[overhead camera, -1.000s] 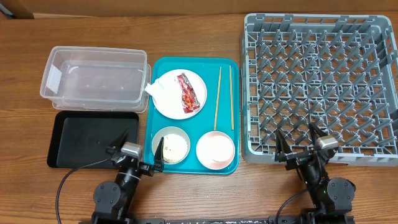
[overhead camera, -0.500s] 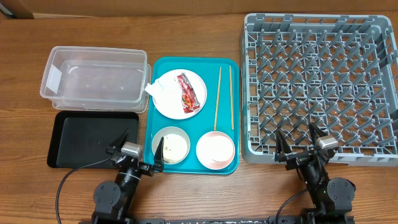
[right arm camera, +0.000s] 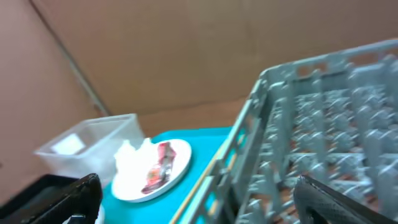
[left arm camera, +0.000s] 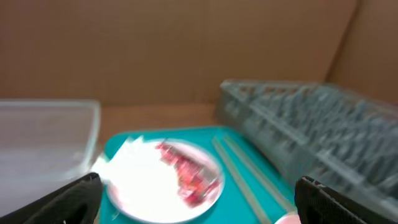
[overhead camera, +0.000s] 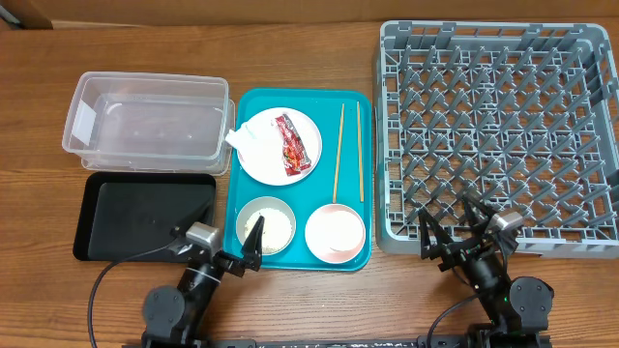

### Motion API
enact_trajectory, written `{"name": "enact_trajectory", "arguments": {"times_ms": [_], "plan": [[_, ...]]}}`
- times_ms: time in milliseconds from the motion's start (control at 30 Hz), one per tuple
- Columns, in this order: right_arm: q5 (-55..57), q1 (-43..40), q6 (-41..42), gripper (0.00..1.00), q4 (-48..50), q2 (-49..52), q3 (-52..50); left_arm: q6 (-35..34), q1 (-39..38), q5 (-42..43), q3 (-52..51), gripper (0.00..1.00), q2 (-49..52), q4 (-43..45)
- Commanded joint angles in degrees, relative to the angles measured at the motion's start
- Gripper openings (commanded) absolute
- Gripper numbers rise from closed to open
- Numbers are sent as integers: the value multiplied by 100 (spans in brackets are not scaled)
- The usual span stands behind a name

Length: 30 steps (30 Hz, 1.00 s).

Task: Sort waste into correct bins and load items into the dishwasher

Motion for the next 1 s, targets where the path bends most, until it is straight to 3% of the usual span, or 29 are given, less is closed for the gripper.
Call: {"name": "enact_trajectory", "arguments": {"times_ms": [0, 100, 267, 433, 567, 700, 867, 967], "plan": [[-372, -33, 540, 100, 39, -55, 304, -855, -7, 518, 236, 100, -15, 284], [-243, -33, 535, 100, -190, -11, 861, -879, -7, 498, 732, 100, 15, 33], [155, -33, 490, 100, -1355, 684, 2354, -468, -7, 431, 2129, 100, 691, -1375], [382, -33, 400, 100, -2811, 2118, 4100, 61, -7, 236, 3912, 100, 2225, -3397], [372, -33, -151, 100, -4343, 3532, 5652, 442, -9, 236, 5475, 100, 3786, -5110], [181, -33, -105, 100, -5099, 4505, 6585, 431, -7, 507, 6688, 100, 5031, -6220], [-479, -33, -109, 100, -5287, 5064, 6728, -382, -42, 1775, 7018, 100, 5925, -6107], [-595, -33, -105, 100, -5329, 5252, 6728, -402, -420, 1700, 7010, 86, 6529, -6328]]}}
